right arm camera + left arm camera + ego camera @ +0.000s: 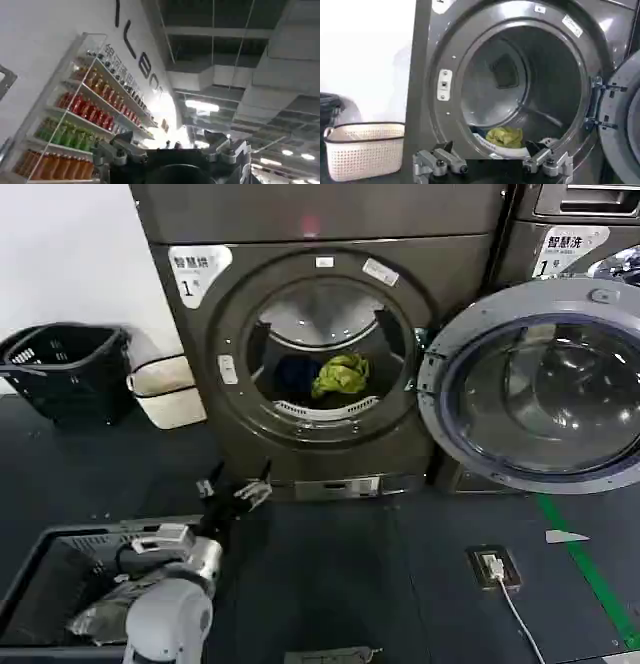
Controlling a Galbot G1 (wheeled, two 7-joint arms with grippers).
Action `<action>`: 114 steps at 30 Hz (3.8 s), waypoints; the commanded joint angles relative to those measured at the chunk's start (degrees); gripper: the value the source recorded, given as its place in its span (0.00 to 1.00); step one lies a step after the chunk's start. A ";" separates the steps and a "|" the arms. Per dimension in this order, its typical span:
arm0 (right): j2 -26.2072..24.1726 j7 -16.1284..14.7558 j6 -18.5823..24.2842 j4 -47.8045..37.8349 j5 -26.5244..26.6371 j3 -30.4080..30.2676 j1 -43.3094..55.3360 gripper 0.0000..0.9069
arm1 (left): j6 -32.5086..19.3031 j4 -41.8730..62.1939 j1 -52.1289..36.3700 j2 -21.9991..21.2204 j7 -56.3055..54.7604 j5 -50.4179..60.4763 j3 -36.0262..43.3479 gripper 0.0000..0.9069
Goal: Grasp the clothes from the dryer.
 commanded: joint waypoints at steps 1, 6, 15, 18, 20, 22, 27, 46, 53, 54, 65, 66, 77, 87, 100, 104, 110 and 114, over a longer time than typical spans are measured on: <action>0.00 -0.92 1.15 0.00 1.20 0.10 -0.02 1.00 | -0.24 -0.28 -0.02 -0.17 0.44 0.28 0.10 1.00; -0.20 -1.09 1.79 0.64 2.11 0.00 0.34 1.00 | -0.38 -0.65 0.30 -0.41 0.54 0.74 0.02 1.00; -0.36 -0.83 1.73 0.38 2.44 0.03 0.07 1.00 | -0.50 -0.84 0.46 -0.60 0.71 1.31 0.07 1.00; -0.34 -0.88 1.76 0.41 2.52 0.17 -0.13 1.00 | -0.53 -0.97 0.58 -0.56 0.73 1.28 0.10 1.00; -0.30 -0.93 1.76 0.55 2.65 0.22 -0.17 1.00 | -0.53 -1.14 0.66 -0.48 0.84 1.24 0.13 1.00; -0.20 -0.95 1.76 0.69 2.71 0.18 -0.16 1.00 | -0.53 -1.26 0.71 -0.39 0.87 1.18 0.13 1.00; -0.16 -1.06 1.74 0.91 2.83 0.17 -0.21 1.00 | -0.56 -1.63 1.02 -0.20 0.92 1.09 0.09 1.00; -0.25 -1.47 1.39 1.14 3.87 0.33 0.09 1.00 | -0.66 -1.61 0.61 -0.57 0.56 1.21 -0.15 1.00; -0.09 -1.52 1.38 1.34 4.02 0.62 -0.15 1.00 | -0.99 -1.52 0.38 -0.48 -0.63 1.37 -0.90 1.00; -0.10 -1.52 1.38 1.40 4.05 0.62 -0.17 1.00 | -0.98 -1.60 0.38 -0.48 -0.54 1.37 -0.90 1.00; -0.18 -2.04 3.53 1.35 5.17 0.73 -0.61 1.00 | -1.05 -1.90 0.97 -0.65 -0.17 1.68 -0.44 1.00; -0.15 -2.16 3.97 1.32 5.18 0.67 -0.56 1.00 | -1.01 -2.04 1.07 -0.64 -0.16 1.81 -0.41 1.00; -0.37 -2.18 5.21 1.20 5.46 0.25 -0.61 1.00 | -0.98 -2.68 1.49 -0.78 0.01 1.87 -0.41 1.00; -0.36 -2.14 5.43 1.24 5.45 0.14 -0.41 1.00 | -1.07 -2.43 1.35 -0.88 0.16 1.96 -0.59 1.00; -0.19 -2.46 5.41 1.45 5.41 0.17 -0.26 1.00 | -1.00 -2.10 0.60 -0.91 0.02 1.40 -0.70 1.00; -0.31 -2.55 5.42 1.32 5.38 0.14 -0.18 1.00 | -1.09 -1.93 0.40 -1.01 -0.43 1.45 -0.88 1.00; -0.31 -2.54 5.46 1.20 5.34 0.14 -0.23 1.00 | -1.41 -1.72 0.34 -1.06 -1.10 1.66 -1.01 1.00; -0.38 -2.56 5.45 1.38 5.36 0.05 -0.17 1.00 | -1.42 -1.90 0.53 -0.98 -1.58 1.50 -1.43 1.00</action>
